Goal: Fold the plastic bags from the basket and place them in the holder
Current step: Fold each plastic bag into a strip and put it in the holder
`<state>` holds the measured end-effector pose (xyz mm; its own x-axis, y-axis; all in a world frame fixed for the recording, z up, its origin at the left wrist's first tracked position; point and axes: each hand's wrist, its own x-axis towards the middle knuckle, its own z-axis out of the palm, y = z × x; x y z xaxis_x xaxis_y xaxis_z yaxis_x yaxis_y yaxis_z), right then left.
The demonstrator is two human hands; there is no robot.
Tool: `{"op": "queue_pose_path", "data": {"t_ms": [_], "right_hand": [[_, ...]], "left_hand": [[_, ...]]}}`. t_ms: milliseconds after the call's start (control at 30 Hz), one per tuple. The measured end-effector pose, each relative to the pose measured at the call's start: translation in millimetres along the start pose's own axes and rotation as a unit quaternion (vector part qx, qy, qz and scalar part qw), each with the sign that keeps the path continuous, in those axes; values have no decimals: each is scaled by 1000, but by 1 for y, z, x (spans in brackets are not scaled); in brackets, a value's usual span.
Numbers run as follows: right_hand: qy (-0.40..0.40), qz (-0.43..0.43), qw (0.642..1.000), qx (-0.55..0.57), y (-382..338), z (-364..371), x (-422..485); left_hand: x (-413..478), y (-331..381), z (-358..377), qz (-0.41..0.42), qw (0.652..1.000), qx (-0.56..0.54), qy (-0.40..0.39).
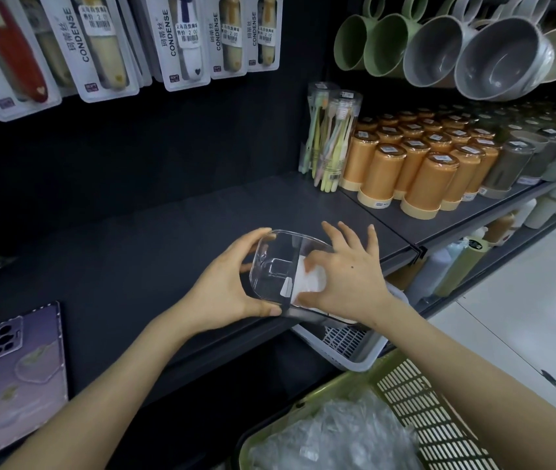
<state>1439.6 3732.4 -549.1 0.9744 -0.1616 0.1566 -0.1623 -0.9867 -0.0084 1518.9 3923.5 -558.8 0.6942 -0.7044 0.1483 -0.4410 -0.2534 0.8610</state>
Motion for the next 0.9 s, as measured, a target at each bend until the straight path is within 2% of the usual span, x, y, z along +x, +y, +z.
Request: {"op": "queue_pose_path", "data": {"t_ms": [100, 167, 300, 567, 767, 900], "right_hand": [[-55, -1, 997, 61, 7, -10, 0], [-58, 3, 995, 78, 8, -11, -1], [6, 6, 999, 48, 3, 2, -3], [31, 25, 998, 50, 4, 1, -2], [121, 13, 989, 80, 5, 1, -1], [11, 32, 997, 68, -1, 0, 7]], "left_hand": [[-1, 1, 0, -1, 1000, -4, -7], [-1, 2, 0, 2, 1000, -6, -12], [1, 2, 1, 4, 1000, -5, -10], [6, -4, 2, 1, 1000, -13, 6], [11, -10, -2, -10, 998, -57, 26], [11, -12, -2, -18, 997, -68, 32]]}}
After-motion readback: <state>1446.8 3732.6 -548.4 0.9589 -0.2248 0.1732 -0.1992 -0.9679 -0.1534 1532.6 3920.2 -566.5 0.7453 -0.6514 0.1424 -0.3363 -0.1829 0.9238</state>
